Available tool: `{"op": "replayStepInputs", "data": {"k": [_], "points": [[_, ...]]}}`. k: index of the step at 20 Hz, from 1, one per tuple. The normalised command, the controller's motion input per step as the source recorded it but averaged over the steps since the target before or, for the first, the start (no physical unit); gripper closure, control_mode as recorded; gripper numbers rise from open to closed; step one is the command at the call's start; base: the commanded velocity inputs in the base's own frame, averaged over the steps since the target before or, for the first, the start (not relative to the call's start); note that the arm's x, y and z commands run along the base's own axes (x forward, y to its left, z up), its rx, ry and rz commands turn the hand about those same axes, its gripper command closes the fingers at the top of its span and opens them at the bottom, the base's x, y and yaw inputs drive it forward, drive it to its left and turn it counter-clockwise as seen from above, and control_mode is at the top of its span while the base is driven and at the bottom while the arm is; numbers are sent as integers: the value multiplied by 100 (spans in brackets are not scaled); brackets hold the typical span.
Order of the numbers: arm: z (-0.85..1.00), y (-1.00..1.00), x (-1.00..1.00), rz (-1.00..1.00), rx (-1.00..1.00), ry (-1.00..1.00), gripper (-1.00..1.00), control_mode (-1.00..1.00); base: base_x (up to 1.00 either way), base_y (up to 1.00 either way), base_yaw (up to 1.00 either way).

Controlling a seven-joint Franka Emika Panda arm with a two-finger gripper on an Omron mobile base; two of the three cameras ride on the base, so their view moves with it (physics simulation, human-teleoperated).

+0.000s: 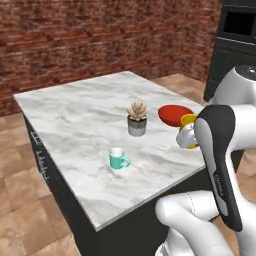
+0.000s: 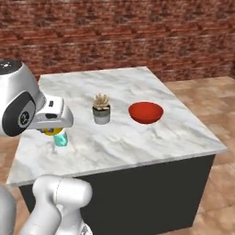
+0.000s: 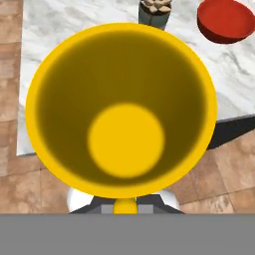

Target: Clear the mugs and bowl far away from the sink.

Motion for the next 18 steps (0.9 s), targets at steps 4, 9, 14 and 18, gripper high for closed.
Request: {"op": "replayStepInputs", "data": {"k": [4, 9, 14, 18], "points": [[0, 0, 0, 0, 0, 0, 100, 100, 93, -78, 40], [0, 0, 0, 0, 0, 0, 100, 100, 80, -60, 21], [0, 0, 0, 0, 0, 0, 100, 100, 65, -43, 5], [0, 0, 0, 0, 0, 0, 100, 100, 69, -31, 0]]}}
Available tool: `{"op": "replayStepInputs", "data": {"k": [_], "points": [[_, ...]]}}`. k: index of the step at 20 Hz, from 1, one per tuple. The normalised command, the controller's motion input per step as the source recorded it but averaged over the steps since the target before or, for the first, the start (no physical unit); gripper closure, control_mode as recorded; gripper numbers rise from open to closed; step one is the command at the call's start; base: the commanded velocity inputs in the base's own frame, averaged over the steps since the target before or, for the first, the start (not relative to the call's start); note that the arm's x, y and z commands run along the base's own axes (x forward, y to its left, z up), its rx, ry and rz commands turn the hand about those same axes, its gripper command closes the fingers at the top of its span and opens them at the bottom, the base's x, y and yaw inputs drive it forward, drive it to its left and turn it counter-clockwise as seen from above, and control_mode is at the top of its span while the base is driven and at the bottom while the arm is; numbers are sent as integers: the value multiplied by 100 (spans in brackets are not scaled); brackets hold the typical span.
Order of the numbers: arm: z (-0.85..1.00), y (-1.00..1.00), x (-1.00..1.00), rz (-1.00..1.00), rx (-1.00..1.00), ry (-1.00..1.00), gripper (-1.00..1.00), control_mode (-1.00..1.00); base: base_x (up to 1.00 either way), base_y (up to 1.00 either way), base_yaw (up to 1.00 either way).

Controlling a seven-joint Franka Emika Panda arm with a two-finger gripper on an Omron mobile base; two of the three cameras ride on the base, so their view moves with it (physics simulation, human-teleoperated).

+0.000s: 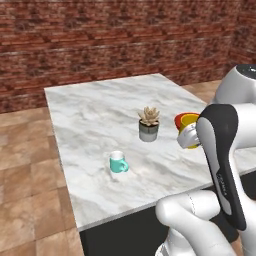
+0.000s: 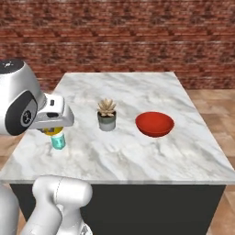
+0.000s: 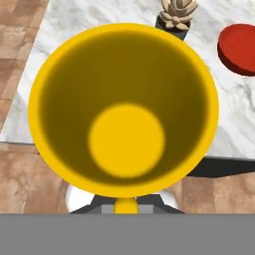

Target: Clear the mugs and bowl far away from the sink.

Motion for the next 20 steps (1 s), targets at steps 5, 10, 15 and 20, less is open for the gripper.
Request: {"op": "replayStepInputs", "data": {"k": [5, 10, 15, 20], "points": [[-31, -19, 38, -1, 3, 2, 100, -100, 50, -26, -2], [-68, -43, 49, 0, 4, 7, 100, -100, 0, 0, 0], [-60, -14, 33, 1, -1, 0, 100, -100, 0, 0, 0], [-53, 0, 26, 0, -3, 0, 100, -100, 0, 0, 0]]}}
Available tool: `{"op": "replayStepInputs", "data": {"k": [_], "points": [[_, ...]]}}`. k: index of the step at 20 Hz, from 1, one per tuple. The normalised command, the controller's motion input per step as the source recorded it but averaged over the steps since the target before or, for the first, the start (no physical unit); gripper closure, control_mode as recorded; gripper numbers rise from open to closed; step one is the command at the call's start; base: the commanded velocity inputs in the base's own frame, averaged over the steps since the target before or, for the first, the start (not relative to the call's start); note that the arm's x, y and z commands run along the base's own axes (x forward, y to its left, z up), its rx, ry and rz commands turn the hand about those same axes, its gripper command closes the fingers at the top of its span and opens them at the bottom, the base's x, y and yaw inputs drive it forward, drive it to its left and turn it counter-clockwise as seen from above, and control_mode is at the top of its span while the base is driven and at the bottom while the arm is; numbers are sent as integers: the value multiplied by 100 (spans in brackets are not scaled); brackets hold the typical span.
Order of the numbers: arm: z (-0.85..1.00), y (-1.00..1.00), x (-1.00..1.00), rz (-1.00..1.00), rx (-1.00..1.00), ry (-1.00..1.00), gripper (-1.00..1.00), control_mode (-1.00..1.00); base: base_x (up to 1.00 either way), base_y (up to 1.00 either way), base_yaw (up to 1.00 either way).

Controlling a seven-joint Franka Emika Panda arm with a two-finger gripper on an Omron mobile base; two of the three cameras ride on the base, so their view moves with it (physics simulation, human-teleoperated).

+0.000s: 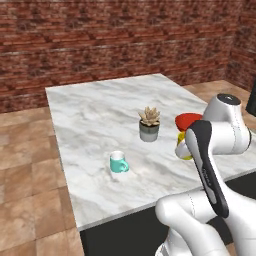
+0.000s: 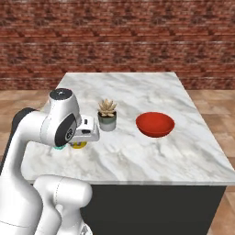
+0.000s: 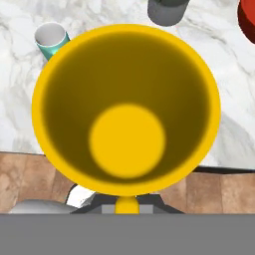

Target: Clear the mugs and bowl far away from the sink.

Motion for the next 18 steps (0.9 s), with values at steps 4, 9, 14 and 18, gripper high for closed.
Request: {"op": "replayStepInputs", "data": {"k": [4, 9, 14, 18], "points": [[-42, 0, 22, 0, -1, 0, 100, -100, 0, 0, 0], [-42, -1, 22, 2, 0, 0, 100, -100, 0, 0, 0], [-31, -9, 21, 4, 0, 0, 100, -100, 0, 0, 0], [-37, -6, 21, 4, 0, 0, 100, -100, 0, 0, 0]]}}
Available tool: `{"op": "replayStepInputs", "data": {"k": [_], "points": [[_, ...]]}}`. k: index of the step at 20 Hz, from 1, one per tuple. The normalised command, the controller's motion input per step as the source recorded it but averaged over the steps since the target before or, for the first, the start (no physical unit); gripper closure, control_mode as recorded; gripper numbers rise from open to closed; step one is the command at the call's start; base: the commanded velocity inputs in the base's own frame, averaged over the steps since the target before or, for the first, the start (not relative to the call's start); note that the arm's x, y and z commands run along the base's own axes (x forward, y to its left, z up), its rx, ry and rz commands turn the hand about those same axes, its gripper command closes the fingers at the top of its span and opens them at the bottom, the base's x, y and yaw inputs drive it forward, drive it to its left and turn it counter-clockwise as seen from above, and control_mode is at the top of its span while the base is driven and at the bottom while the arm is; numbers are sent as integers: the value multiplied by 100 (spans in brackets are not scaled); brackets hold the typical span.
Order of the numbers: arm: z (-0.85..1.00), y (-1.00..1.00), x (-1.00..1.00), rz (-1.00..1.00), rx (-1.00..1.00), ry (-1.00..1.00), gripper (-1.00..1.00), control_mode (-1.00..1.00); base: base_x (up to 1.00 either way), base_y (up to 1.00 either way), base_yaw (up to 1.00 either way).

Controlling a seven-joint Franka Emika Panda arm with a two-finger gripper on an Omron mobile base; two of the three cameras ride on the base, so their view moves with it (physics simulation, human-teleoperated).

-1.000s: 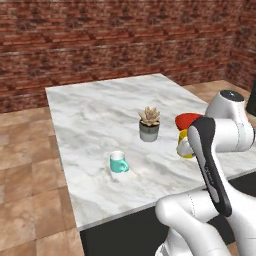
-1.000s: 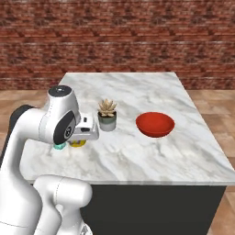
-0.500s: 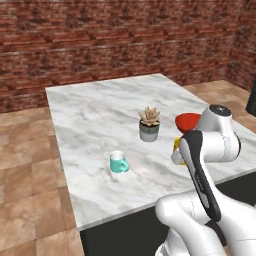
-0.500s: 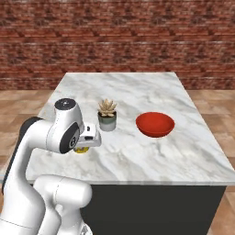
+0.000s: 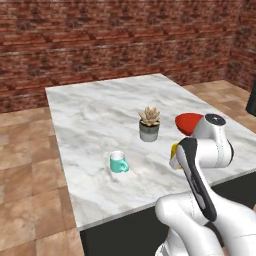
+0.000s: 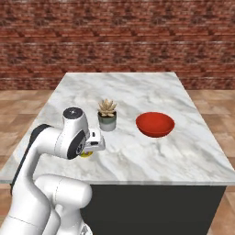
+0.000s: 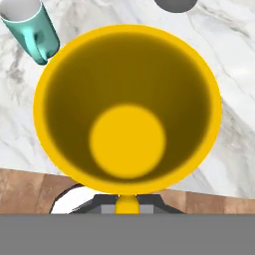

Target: Clear the mugs and bowl far away from the sink.

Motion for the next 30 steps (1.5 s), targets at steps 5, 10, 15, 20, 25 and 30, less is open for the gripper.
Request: {"op": "replayStepInputs", "data": {"k": [5, 10, 15, 20, 25, 30], "points": [[-34, -1, 24, 3, 0, 0, 100, -100, 0, 0, 0], [-23, 0, 40, 0, 0, 1, 100, -100, 0, 0, 0], [-25, 0, 50, 0, 0, 0, 100, -100, 0, 0, 0], [-27, 0, 45, 0, 0, 0, 100, -100, 0, 0, 0], [-30, 0, 40, 0, 0, 4, 100, -100, 0, 0, 0], [-33, 0, 29, 0, 0, 1, 100, -100, 0, 0, 0]]}}
